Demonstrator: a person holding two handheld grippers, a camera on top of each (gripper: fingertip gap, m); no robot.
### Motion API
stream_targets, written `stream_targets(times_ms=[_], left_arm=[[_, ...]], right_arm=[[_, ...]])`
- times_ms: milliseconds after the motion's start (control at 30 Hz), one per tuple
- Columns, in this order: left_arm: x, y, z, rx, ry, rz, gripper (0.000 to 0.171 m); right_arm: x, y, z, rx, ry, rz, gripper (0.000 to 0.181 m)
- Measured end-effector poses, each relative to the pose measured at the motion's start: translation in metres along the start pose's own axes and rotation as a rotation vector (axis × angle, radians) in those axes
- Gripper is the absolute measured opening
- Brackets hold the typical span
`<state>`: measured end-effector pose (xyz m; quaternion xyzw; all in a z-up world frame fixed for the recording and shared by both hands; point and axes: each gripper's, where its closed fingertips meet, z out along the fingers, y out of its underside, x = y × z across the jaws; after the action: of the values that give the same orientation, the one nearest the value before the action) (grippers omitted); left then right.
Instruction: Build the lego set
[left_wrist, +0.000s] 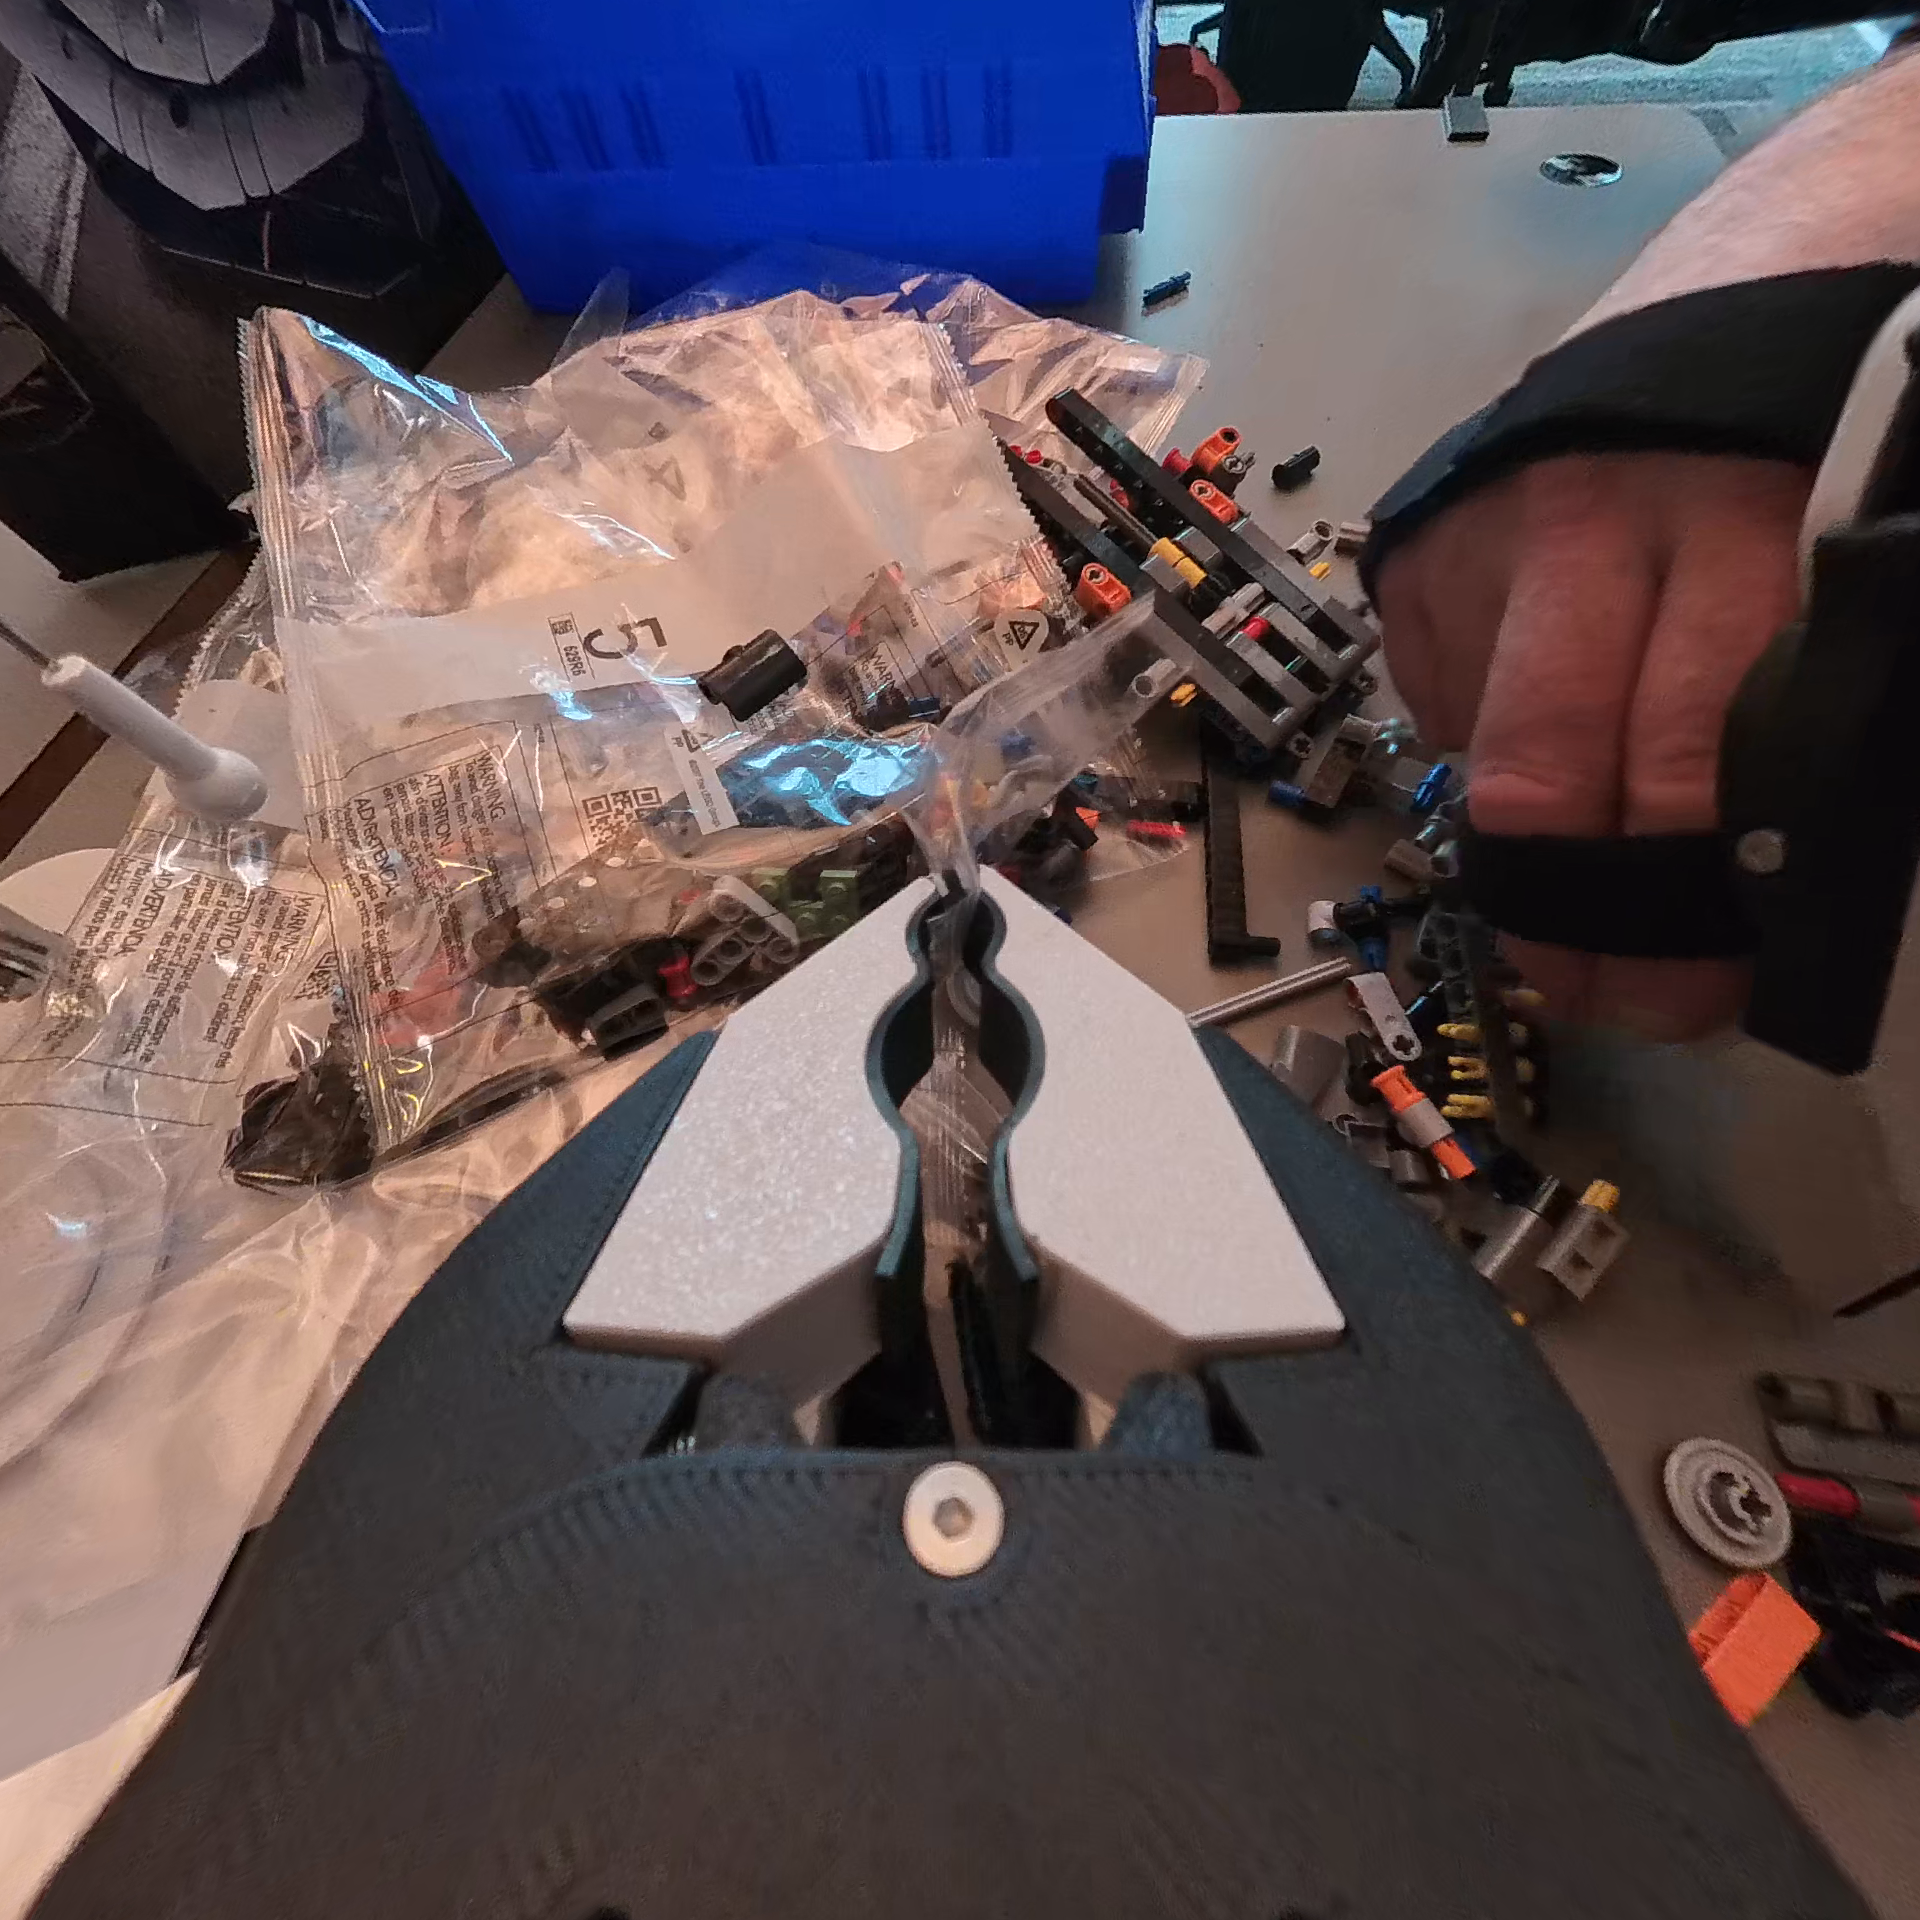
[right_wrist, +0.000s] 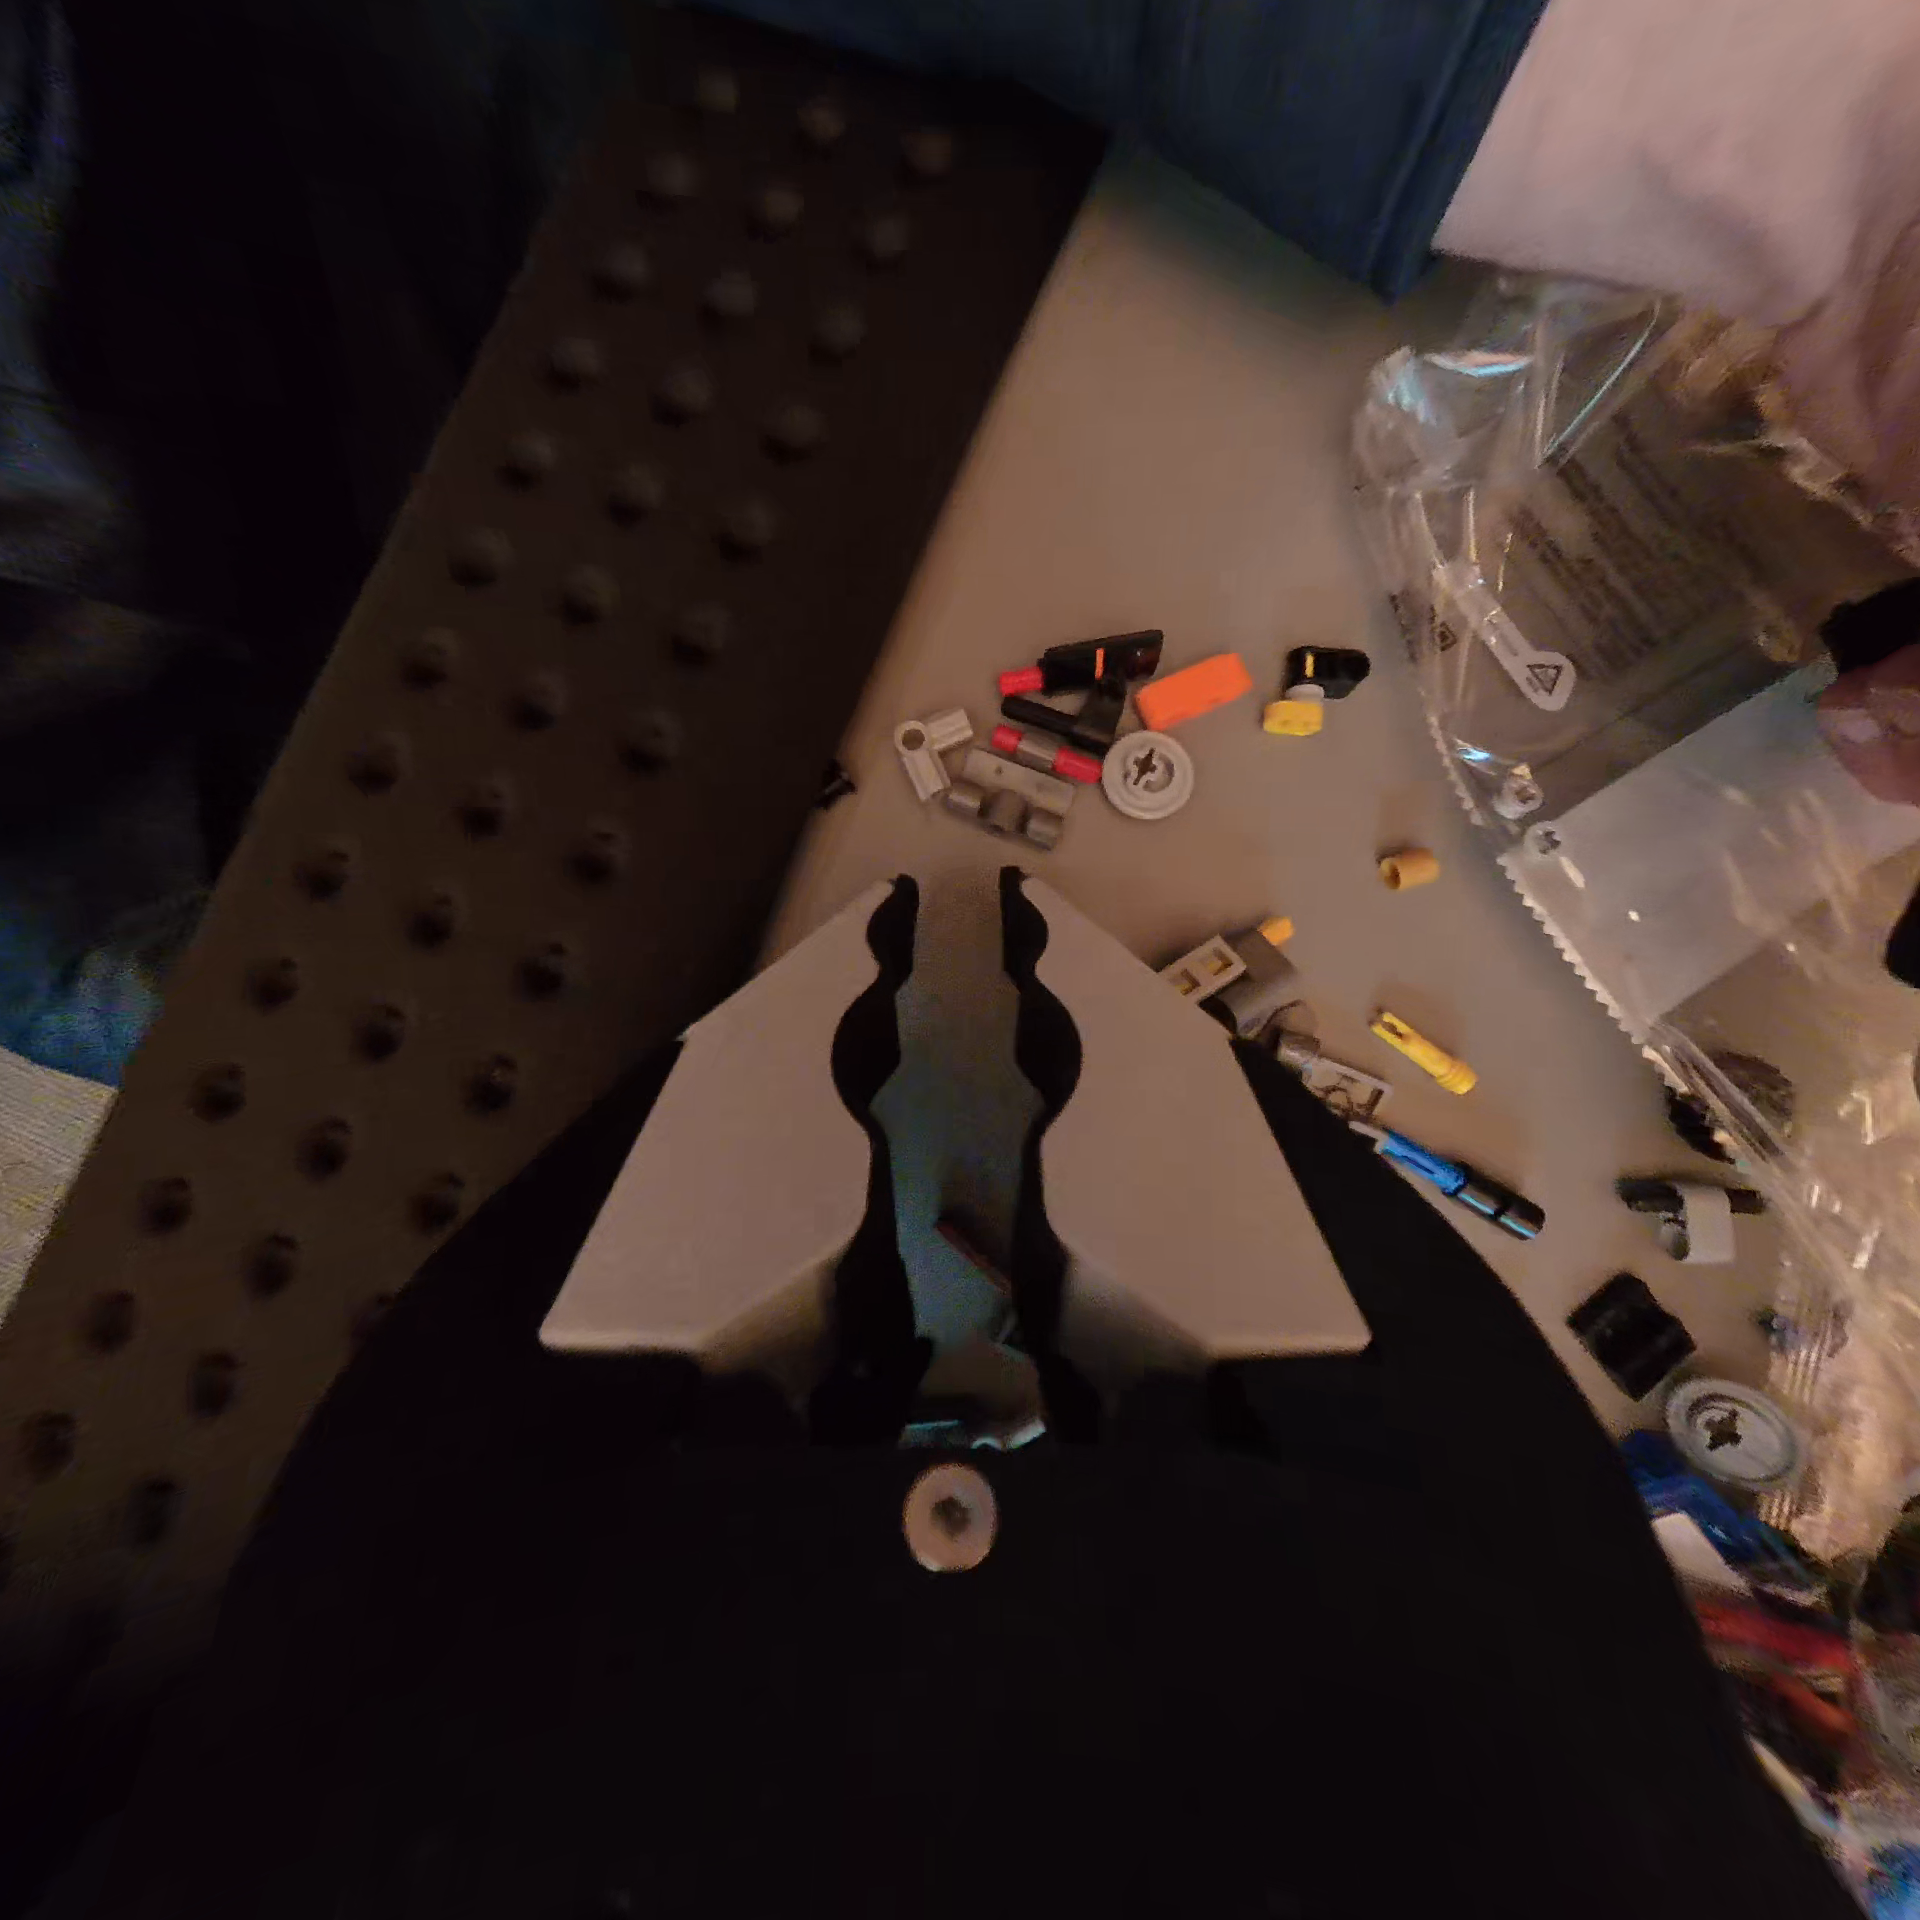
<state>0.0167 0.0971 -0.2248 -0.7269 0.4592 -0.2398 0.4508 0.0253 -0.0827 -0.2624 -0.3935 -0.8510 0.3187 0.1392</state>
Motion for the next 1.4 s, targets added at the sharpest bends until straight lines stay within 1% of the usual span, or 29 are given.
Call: stream_targets(times_ms=[33, 100, 200, 333, 433, 467, 500, 733, 800, 1033, 1067, 1100, 1233, 1333, 1400], left_arm=[[0.0, 0.0, 0.0, 0.001, -0.001, 0.001, 0.0], [0.0, -0.001, -0.001, 0.003, -0.001, 0.001, 0.0], [0.0, -0.001, 0.0, 0.001, -0.002, 0.005, 0.0], [0.002, -0.004, 0.0, 0.006, 0.003, 0.016, 0.0], [0.003, -0.008, -0.001, 0.018, 0.006, 0.018, 0.0], [0.003, -0.008, -0.001, 0.02, 0.006, 0.019, 0.0], [0.004, -0.009, -0.001, 0.021, 0.007, 0.019, 0.0], [0.005, -0.009, 0.0, 0.021, 0.009, 0.021, 0.0], [0.004, -0.009, 0.0, 0.022, 0.007, 0.019, 0.0], [0.005, -0.007, 0.003, 0.013, 0.014, 0.02, 0.0], [0.005, -0.007, 0.003, 0.013, 0.014, 0.02, 0.0], [0.005, -0.007, 0.003, 0.012, 0.014, 0.021, 0.0], [0.005, -0.007, 0.003, 0.011, 0.014, 0.022, 0.0], [0.006, -0.007, 0.003, 0.01, 0.014, 0.024, 0.0], [0.006, -0.007, 0.004, 0.009, 0.015, 0.025, 0.0]], right_arm=[[-0.002, -0.001, -0.005, 0.015, -0.018, 0.019, 0.015], [-0.006, 0.008, -0.012, 0.005, -0.045, 0.059, 0.019], [-0.007, 0.026, -0.022, -0.02, -0.041, 0.105, 0.017], [-0.022, 0.034, -0.033, -0.005, -0.085, 0.156, 0.015], [-0.032, 0.039, -0.038, -0.004, -0.11, 0.169, 0.01], [-0.035, 0.041, -0.04, -0.007, -0.119, 0.168, 0.005], [-0.036, 0.043, -0.041, -0.011, -0.119, 0.161, 0.0], [-0.041, 0.056, -0.032, -0.083, -0.15, 0.199, 0.0], [-0.041, 0.055, -0.032, -0.082, -0.146, 0.195, 0.005], [-0.047, 0.057, -0.03, -0.124, -0.144, 0.187, 0.009], [-0.046, 0.057, -0.029, -0.129, -0.138, 0.182, 0.008], [-0.045, 0.056, -0.028, -0.14, -0.128, 0.173, 0.003], [-0.044, 0.055, -0.027, -0.144, -0.119, 0.137, 0.001], [-0.037, 0.05, -0.03, -0.098, -0.095, 0.132, 0.001], [-0.024, 0.042, -0.039, -0.033, -0.024, 0.116, 0.001]])
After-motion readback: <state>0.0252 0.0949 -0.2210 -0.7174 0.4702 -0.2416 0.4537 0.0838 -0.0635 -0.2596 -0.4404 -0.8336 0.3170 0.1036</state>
